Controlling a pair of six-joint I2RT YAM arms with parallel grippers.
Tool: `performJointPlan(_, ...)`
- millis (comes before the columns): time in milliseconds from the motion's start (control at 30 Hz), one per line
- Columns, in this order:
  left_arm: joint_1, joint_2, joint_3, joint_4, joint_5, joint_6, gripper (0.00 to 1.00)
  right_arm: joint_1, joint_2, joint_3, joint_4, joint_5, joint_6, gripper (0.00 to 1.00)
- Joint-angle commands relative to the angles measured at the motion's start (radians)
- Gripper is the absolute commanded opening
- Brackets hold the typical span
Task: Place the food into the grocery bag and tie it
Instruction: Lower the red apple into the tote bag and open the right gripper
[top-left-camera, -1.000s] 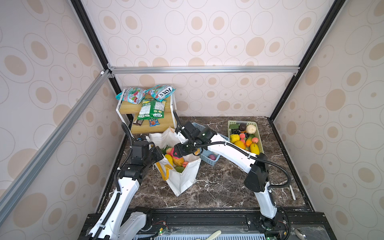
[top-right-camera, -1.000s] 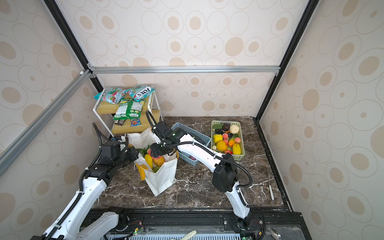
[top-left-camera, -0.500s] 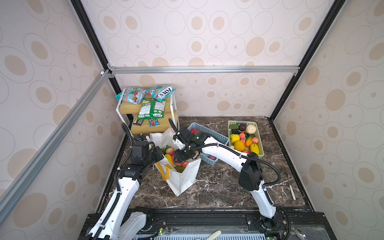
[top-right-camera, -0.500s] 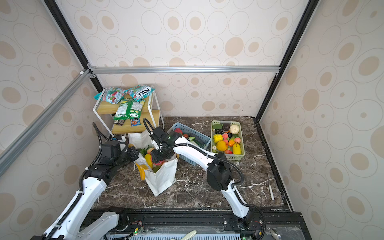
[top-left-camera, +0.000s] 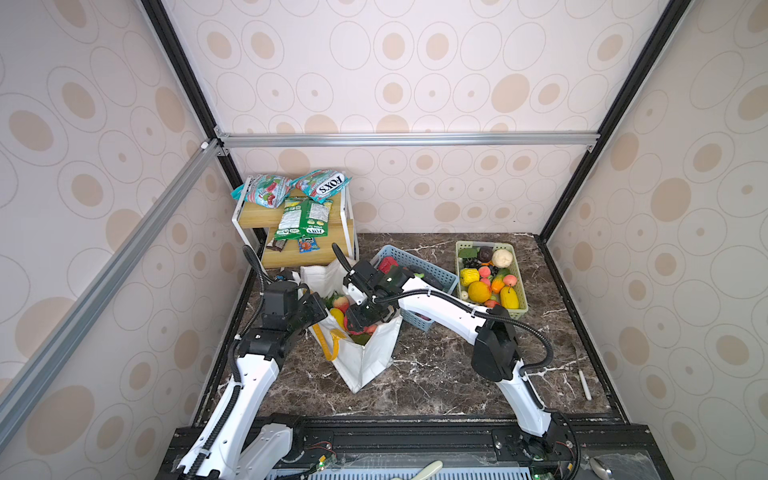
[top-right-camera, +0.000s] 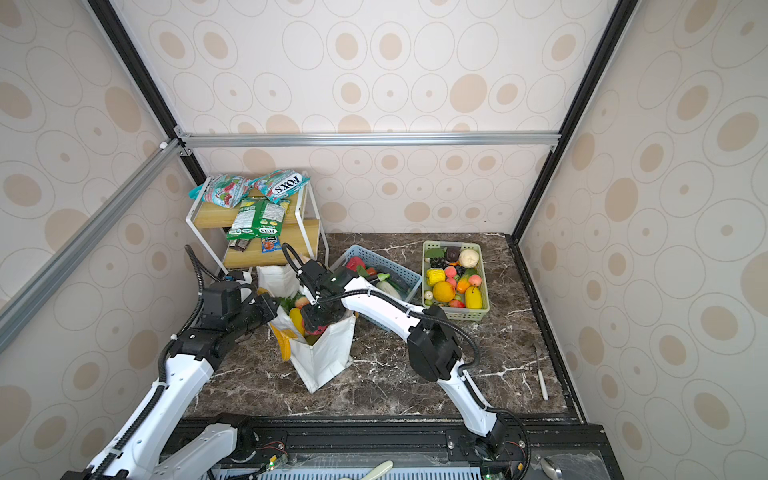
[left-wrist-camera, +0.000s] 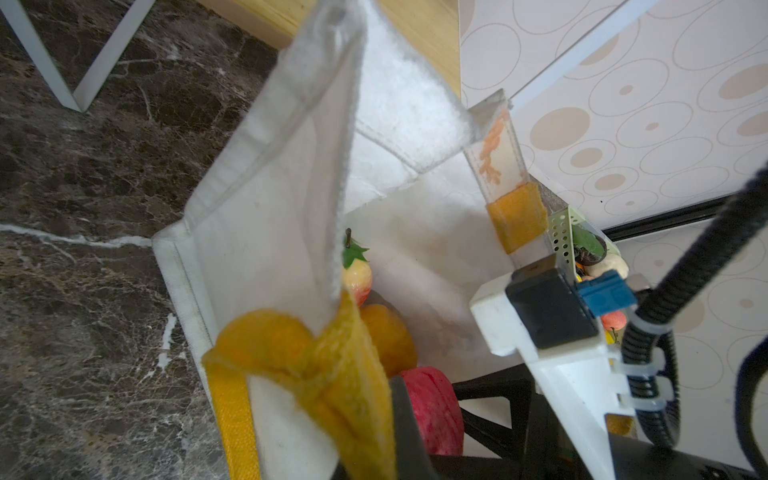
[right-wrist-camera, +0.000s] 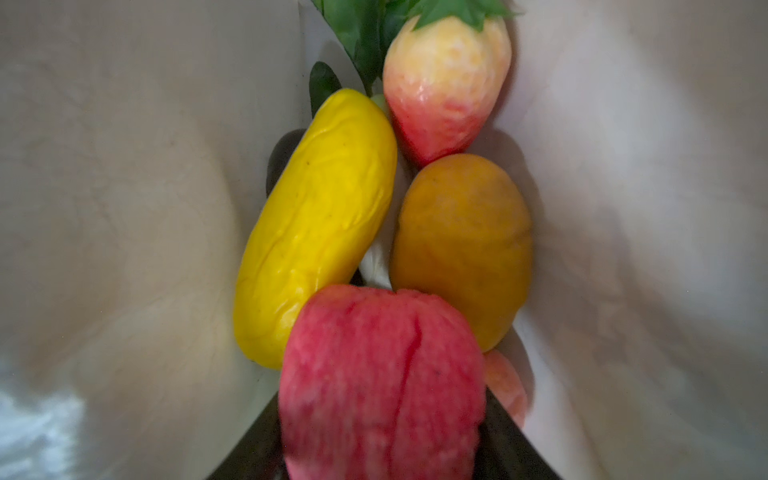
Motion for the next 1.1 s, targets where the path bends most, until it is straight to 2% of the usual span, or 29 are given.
performJointPlan(0,0.008,-0.01,0.016,0.023,0.01,0.007,0.0,0.015,0.058,0.004,-0.054,0.014,-0.021,0.58)
performJointPlan(367,0.008,-0.019,0.006,0.026,0.01,-0.001,0.0,0.016,0.084,-0.046,-0.061,0.022,-0.03,0.59)
performJointPlan(567,0.007,-0.03,0.007,0.017,-0.004,-0.001,0.0,0.017,0.083,-0.052,-0.068,0.032,-0.028,0.67)
performJointPlan(700,0.008,-0.035,0.006,0.008,-0.019,0.004,0.0,0.017,0.057,-0.025,-0.068,0.047,-0.024,0.77)
performJointPlan(1067,0.008,-0.041,0.002,0.003,-0.036,0.002,0.0,0.001,-0.027,0.102,-0.102,0.063,-0.013,0.78)
